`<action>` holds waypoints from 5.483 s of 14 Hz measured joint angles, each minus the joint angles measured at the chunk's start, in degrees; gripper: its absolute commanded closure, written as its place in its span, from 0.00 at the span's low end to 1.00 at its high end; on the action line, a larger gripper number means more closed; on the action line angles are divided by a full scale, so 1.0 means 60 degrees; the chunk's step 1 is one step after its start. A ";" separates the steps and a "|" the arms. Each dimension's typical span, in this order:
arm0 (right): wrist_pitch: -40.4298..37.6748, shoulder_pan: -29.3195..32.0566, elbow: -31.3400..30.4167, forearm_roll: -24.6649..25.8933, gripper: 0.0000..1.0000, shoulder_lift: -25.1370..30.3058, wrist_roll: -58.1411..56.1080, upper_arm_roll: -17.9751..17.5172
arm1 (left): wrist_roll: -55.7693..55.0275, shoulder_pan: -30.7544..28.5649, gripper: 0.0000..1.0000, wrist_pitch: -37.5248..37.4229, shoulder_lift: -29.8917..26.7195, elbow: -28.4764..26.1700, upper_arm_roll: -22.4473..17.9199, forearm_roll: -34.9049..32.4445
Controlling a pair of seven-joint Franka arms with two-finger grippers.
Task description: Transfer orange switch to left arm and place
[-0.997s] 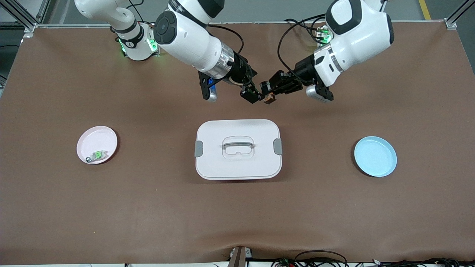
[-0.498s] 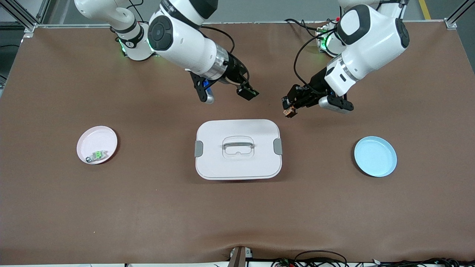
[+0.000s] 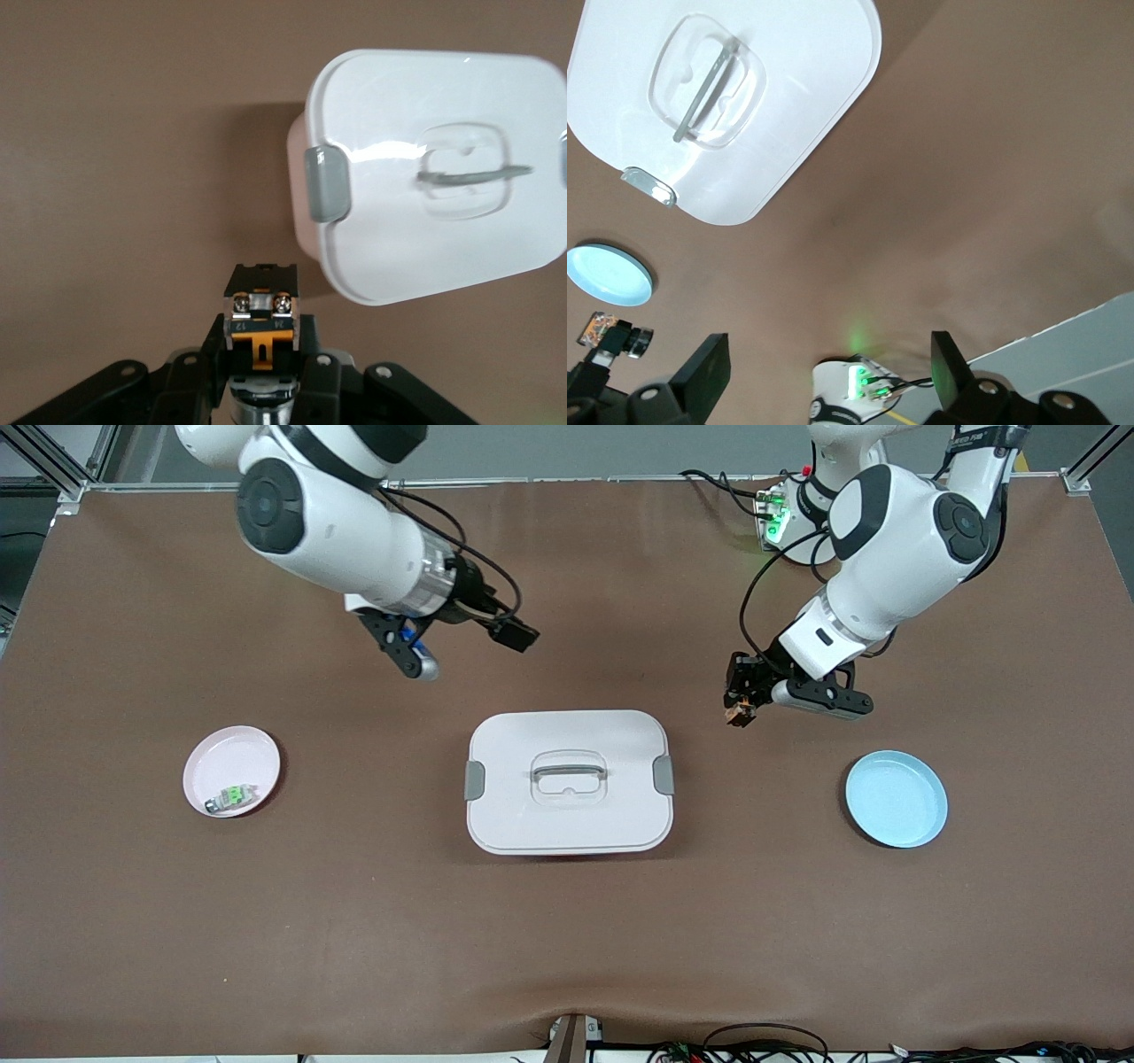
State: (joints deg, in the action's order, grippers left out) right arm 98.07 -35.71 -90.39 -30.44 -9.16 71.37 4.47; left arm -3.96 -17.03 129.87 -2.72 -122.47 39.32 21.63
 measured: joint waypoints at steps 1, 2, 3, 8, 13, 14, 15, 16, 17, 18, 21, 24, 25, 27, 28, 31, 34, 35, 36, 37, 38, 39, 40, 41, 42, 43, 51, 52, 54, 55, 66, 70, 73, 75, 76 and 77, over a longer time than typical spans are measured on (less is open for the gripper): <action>-0.0022 0.0131 -0.0348 0.0189 0.00 0.0290 -0.0492 0.0004 | 0.0005 -0.0002 1.00 -0.0139 0.0056 0.0045 0.0000 -0.0510; -0.0094 0.0235 -0.0693 0.0519 0.00 0.0575 -0.0998 0.0006 | 0.0010 -0.0006 1.00 -0.0289 0.0147 0.0108 0.0000 -0.1052; -0.0212 0.0309 -0.0969 0.0906 0.00 0.0815 -0.1447 0.0007 | 0.0057 -0.0015 1.00 -0.0427 0.0283 0.0193 0.0000 -0.1507; -0.1189 0.1460 -0.1367 0.2057 0.00 0.1365 -0.4190 0.0024 | 0.1859 -0.0537 1.00 -0.0717 0.1106 0.0602 -0.0023 -0.2939; -0.1753 0.2879 -0.1386 0.2977 0.00 0.1557 -0.6989 0.0053 | 0.4764 -0.1433 1.00 -0.0878 0.1735 0.0645 -0.0053 -0.3940; -0.1796 0.3160 -0.1387 0.3085 0.00 0.1569 -0.7560 0.0054 | 0.5102 -0.1540 1.00 -0.0881 0.1839 0.0646 -0.0060 -0.4345; -0.1826 0.3484 -0.1389 0.3169 0.00 0.1574 -0.8163 0.0056 | 0.5401 -0.1642 1.00 -0.0887 0.1942 0.0646 -0.0061 -0.4774; -0.1857 0.3829 -0.1390 0.3269 0.00 0.1575 -0.8728 0.0059 | 0.5711 -0.1741 1.00 -0.0896 0.2064 0.0647 -0.0065 -0.5238; -0.1880 0.4133 -0.1392 0.3433 0.00 0.1577 -0.9170 0.0064 | 0.6019 -0.1844 1.00 -0.0900 0.2211 0.0649 -0.0068 -0.5732; -0.1887 0.4353 -0.1392 0.3625 0.00 0.1581 -0.9469 0.0067 | 0.6277 -0.1943 1.00 -0.0898 0.2383 0.0649 -0.0068 -0.6212; -0.1888 0.4672 -0.1392 0.4041 0.00 0.1640 -1.0108 0.0063 | 0.6629 -0.2154 1.00 -0.0826 0.2893 0.0661 -0.0071 -0.7131; -0.1889 0.5018 -0.1392 0.4223 0.00 0.1721 -1.0645 0.0058 | 0.7045 -0.2505 1.00 -0.0447 0.3344 0.0648 -0.0078 -0.7725; -0.1889 0.5140 -0.1391 0.4304 0.00 0.1741 -1.0815 0.0059 | 0.7365 -0.2703 1.00 -0.0239 0.3521 0.0644 -0.0080 -0.7837; -0.1889 0.5396 -0.1391 0.4465 0.00 0.1791 -1.1101 0.0059 | 0.7954 -0.3080 1.00 0.0147 0.3896 0.0644 -0.0090 -0.8027; -0.1889 0.5523 -0.1390 0.4534 0.00 0.1817 -1.1235 0.0057 | 0.8111 -0.3230 1.00 0.0291 0.4077 0.0643 -0.0091 -0.8257; -0.1881 0.5843 -0.1387 0.4722 0.00 0.1880 -1.1528 0.0057 | 0.8480 -0.3657 1.00 0.0838 0.4640 0.0641 -0.0092 -0.9123; -0.1811 0.6013 -0.1356 0.4761 0.00 0.1934 -1.1611 0.0057 | 0.9423 -0.4120 1.00 0.1471 0.5246 0.0649 -0.0096 -0.9332; -0.1738 0.6018 -0.1347 0.4762 0.00 0.1963 -1.1612 0.0056 | 0.9678 -0.4202 1.00 0.1616 0.5396 0.0653 -0.0096 -0.9358; -0.1614 0.6017 -0.1343 0.4764 0.00 0.2009 -1.1612 0.0049 | 0.9846 -0.4233 1.00 0.1675 0.5504 0.0661 -0.0095 -0.9397; -0.1505 0.6017 -0.1343 0.4765 0.00 0.2077 -1.1612 0.0042 | 0.9939 -0.4234 1.00 0.1701 0.5591 0.0663 -0.0093 -0.9478; -0.1466 0.6017 -0.1343 0.4766 0.00 0.2163 -1.1612 0.0038 | 0.9967 -0.4233 1.00 0.1727 0.5665 0.0663 -0.0090 -0.9620; -0.1452 0.6018 -0.1346 0.4767 0.00 0.2255 -1.1612 0.0038 | 0.9969 -0.4235 1.00 0.1754 0.5741 0.0664 -0.0090 -0.9753; -0.1420 0.6018 -0.1373 0.4768 0.00 0.2351 -1.1612 0.0037 | 0.9985 -0.4239 1.00 0.1774 0.5812 0.0664 -0.0090 -0.9895; -0.1286 0.6019 -0.1488 0.4768 0.00 0.2480 -1.1612 0.0037 | 0.9991 -0.4247 1.00 0.1795 0.5867 0.0667 -0.0091 -1.0149; -0.1027 0.6020 -0.1738 0.4769 0.00 0.2660 -1.1612 0.0037 | 0.9991 -0.4254 0.98 0.1814 0.5908 0.0679 -0.0091 -1.0411; -0.0736 0.6021 -0.2109 0.4772 0.00 0.2895 -1.1612 0.0037 | 0.9991 -0.4258 0.90 0.1824 0.5936 0.0700 -0.0091 -1.0567; -0.0837 0.6022 -0.2626 0.4800 0.00 0.3558 -1.1612 0.0023 | 1.0021 -0.4554 0.00 0.2137 0.6036 0.0878 -0.0077 -1.0673; -0.0851 0.6024 -0.2507 0.4805 0.00 0.3558 -1.1612 0.0023 | 1.0020 -0.4554 0.00 0.2137 0.6033 0.1003 -0.0053 -1.0645; -0.0886 0.6027 -0.2324 0.4809 0.00 0.3559 -1.1614 0.0022 | 1.0011 -0.4557 0.00 0.2047 0.6019 0.1361 0.0013 -1.0135; -0.0900 0.6027 -0.2294 0.4810 0.00 0.3556 -1.1661 0.0015 | 1.0015 -0.4559 0.00 0.1833 0.6014 0.1599 0.0080 -0.9728; -0.0903 0.6220 -0.2239 0.4840 0.00 0.3505 -1.2445 0.0010 | 0.5570 -0.3971 0.00 -0.2230 0.5959 0.4231 0.1926 -0.8277; -0.0903 0.6222 -0.2213 0.4840 0.00 0.3505 -1.2256 0.0004 | 0.3381 -0.3520 0.00 -0.3544 0.5938 0.5274 0.2056 -0.8251; -0.0912 0.6226 -0.2153 0.4841 0.00 0.3505 -1.2237 0.0003 | 0.1588 -0.3073 0.00 -0.4016 0.5878 0.5846 0.2063 -0.8245; -0.1027 0.6226 -0.2138 0.4841 0.00 0.3505 -1.2237 0.0002 | 0.0437 -0.2928 0.00 -0.4083 0.5832 0.5964 0.2068 -0.8239; -0.1068 0.6227 -0.2134 0.4841 0.00 0.3505 -1.2237 0.0002 | -0.0210 -0.2885 0.00 -0.4095 0.5808 0.5973 0.2080 -0.8237; -0.1074 0.6227 -0.2131 0.4841 0.00 0.3505 -1.2236 0.0002 | -0.0826 -0.2824 0.00 -0.4123 0.5770 0.5980 0.2099 -0.8232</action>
State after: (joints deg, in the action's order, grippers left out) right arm 91.63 1.65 -103.18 -1.39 11.87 -2.05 4.48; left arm -8.92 -33.97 105.13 31.90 -86.59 51.91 -27.77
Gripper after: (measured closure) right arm 0.000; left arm 0.000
